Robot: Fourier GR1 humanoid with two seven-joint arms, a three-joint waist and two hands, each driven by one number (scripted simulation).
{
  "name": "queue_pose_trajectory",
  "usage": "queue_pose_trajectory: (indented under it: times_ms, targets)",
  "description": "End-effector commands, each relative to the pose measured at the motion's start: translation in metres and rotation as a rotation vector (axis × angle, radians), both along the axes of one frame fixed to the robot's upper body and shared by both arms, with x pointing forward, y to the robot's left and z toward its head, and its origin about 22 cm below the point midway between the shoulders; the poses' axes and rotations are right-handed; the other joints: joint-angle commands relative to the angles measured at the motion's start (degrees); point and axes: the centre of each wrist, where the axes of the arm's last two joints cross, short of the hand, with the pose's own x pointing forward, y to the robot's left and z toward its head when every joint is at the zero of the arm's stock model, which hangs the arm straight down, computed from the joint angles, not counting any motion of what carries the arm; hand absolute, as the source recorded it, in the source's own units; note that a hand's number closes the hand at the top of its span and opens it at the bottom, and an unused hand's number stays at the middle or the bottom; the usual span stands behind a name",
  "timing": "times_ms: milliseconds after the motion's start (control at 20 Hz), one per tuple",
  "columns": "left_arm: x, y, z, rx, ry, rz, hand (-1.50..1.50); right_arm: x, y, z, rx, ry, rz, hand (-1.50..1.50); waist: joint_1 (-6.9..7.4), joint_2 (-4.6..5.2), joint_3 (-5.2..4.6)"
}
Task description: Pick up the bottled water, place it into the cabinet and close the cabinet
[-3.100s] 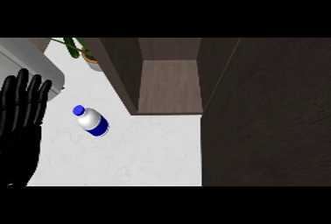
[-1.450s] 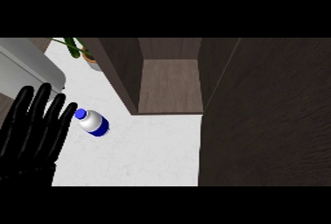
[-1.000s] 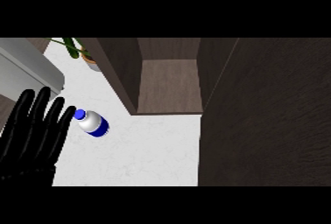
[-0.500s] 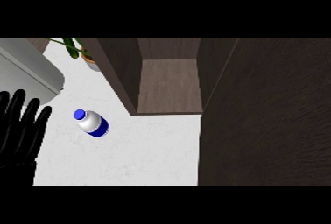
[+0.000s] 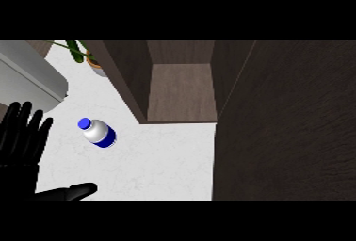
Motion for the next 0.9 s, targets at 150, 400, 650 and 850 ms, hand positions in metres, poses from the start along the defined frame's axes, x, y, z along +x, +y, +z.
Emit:
queue_pose_trajectory:
  times_ms: [150, 400, 650, 850]
  targets:
    - [0.032, 0.030, -0.049, 0.075, 0.032, -0.013, -1.50, -0.020, 0.002, 0.031, 0.073, -0.083, 0.052, -1.50, -0.10, 0.20, 0.02]
    - [0.048, 0.038, -0.074, 0.063, 0.025, -0.012, -1.50, -0.035, 0.013, 0.037, 0.074, -0.078, 0.058, -1.50, -0.32, 0.18, -0.01]
    - [0.053, 0.058, -0.110, 0.078, 0.059, 0.019, -1.50, -0.033, -0.005, 0.026, 0.079, -0.079, 0.070, -1.50, -0.11, 0.19, 0.03]
    - [0.059, 0.066, -0.137, 0.102, 0.106, 0.054, -1.50, -0.039, -0.003, 0.032, 0.075, -0.085, 0.081, -1.50, -0.59, 0.20, -0.01]
